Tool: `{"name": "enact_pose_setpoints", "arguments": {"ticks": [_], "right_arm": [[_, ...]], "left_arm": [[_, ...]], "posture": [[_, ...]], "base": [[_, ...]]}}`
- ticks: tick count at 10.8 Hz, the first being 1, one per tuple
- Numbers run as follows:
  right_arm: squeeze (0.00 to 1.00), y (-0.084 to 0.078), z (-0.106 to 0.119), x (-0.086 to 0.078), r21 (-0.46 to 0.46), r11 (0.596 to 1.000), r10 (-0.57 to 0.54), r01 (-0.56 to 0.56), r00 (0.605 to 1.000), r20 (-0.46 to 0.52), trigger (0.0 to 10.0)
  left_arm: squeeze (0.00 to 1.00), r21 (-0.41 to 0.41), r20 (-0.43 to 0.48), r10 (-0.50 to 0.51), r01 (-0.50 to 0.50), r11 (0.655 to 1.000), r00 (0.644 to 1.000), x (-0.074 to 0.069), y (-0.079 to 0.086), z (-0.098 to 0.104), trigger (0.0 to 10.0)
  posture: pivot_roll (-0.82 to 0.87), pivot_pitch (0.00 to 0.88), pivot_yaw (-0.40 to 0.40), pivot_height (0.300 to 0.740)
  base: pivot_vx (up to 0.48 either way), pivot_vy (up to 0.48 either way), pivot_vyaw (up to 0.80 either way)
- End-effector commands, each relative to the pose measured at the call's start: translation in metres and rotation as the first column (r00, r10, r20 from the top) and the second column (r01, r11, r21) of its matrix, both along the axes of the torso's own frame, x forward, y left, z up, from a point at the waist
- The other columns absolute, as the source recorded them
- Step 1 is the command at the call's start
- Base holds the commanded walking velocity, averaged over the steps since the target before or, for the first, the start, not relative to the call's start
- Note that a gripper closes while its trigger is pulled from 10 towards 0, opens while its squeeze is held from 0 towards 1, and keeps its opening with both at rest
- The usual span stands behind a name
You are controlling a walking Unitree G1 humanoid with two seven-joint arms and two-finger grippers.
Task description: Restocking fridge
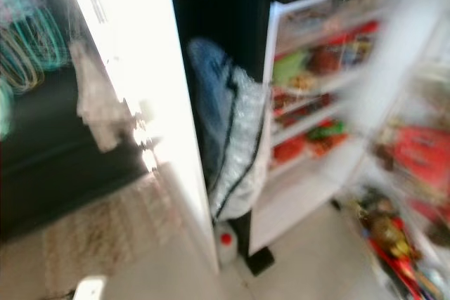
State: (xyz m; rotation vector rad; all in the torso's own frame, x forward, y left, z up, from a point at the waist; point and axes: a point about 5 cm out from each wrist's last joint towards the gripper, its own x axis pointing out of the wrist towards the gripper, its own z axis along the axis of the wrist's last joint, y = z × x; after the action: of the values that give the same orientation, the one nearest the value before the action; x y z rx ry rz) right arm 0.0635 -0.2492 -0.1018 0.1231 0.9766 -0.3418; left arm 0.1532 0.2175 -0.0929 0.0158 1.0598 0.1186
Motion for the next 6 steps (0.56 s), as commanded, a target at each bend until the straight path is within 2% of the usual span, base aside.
{"name": "enact_pose_setpoints", "arguments": {"ticks": [1, 6], "right_arm": [[0.00, -0.0062, 0.0012, -0.0024, -0.016, 1.000, -0.019, 0.019, 1.000, -0.005, 10.0], [0.00, -0.0045, 0.0006, -0.0032, -0.013, 0.999, -0.048, 0.048, 0.999, -0.001, 10.0]], "left_arm": [[0.00, -0.001, 0.007, -0.021, 0.021, 1.000, 1.000, 0.0049, -0.0027, 0.0014, 10.0], [0.00, 0.004, 0.007, -0.055, 0.055, 0.998, 0.998, 0.0060, -0.0018, 0.0021, 10.0]], "posture": [[-0.10, 0.005, 0.109, 0.740], [-0.09, 0.008, 0.113, 0.740]], "base": [[0.000, 0.450, 0.00], [0.000, 0.000, 0.00]]}}
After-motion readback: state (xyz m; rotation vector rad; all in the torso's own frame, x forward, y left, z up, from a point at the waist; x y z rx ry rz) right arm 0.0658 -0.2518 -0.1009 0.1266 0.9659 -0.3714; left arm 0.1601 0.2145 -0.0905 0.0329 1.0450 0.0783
